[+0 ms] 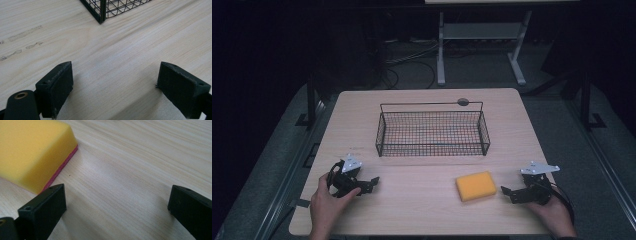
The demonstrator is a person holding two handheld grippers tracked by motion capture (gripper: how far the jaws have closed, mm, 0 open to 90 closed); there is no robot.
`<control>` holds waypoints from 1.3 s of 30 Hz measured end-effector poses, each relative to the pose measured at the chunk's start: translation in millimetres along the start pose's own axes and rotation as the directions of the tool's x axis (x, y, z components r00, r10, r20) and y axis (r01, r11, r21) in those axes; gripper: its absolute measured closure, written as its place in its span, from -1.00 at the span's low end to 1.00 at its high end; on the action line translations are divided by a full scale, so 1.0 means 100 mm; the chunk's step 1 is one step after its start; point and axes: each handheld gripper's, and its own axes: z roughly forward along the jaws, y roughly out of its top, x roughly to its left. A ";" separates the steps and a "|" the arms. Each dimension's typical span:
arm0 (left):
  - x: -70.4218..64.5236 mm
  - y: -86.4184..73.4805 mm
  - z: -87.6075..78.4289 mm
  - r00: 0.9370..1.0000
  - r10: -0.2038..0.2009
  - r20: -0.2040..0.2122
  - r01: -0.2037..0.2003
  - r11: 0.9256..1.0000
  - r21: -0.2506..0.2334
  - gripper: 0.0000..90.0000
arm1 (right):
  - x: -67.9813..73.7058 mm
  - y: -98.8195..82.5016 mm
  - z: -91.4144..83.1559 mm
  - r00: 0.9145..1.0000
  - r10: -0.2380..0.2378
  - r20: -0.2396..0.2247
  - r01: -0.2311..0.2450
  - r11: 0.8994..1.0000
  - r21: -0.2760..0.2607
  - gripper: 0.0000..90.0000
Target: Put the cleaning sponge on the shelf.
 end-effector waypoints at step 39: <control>0.00 0.00 0.00 1.000 0.000 0.000 0.000 1.000 0.000 -0.72 | 0.22 0.06 -0.36 0.979 -0.065 -0.195 0.070 0.997 0.023 0.90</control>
